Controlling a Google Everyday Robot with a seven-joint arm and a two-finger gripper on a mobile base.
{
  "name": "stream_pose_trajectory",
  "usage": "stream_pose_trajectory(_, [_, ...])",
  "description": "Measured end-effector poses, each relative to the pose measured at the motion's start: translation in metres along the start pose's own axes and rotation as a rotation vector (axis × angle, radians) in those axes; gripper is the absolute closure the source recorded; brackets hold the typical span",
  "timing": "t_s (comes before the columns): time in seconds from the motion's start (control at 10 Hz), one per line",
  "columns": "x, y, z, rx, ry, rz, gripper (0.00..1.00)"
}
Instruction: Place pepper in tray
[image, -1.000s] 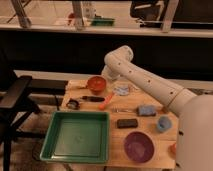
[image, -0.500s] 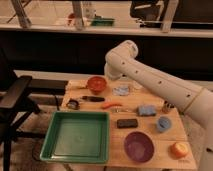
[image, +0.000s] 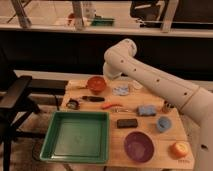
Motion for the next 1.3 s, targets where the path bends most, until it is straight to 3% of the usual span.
stream_pose_trajectory(0.4, [0.003, 0.0, 0.017, -0.028, -0.007, 0.01, 0.36])
stream_pose_trajectory(0.6, [0.004, 0.002, 0.024, -0.038, -0.014, 0.021, 0.22])
stream_pose_trajectory(1.3, [0.001, 0.015, 0.05, -0.098, -0.04, 0.069, 0.2])
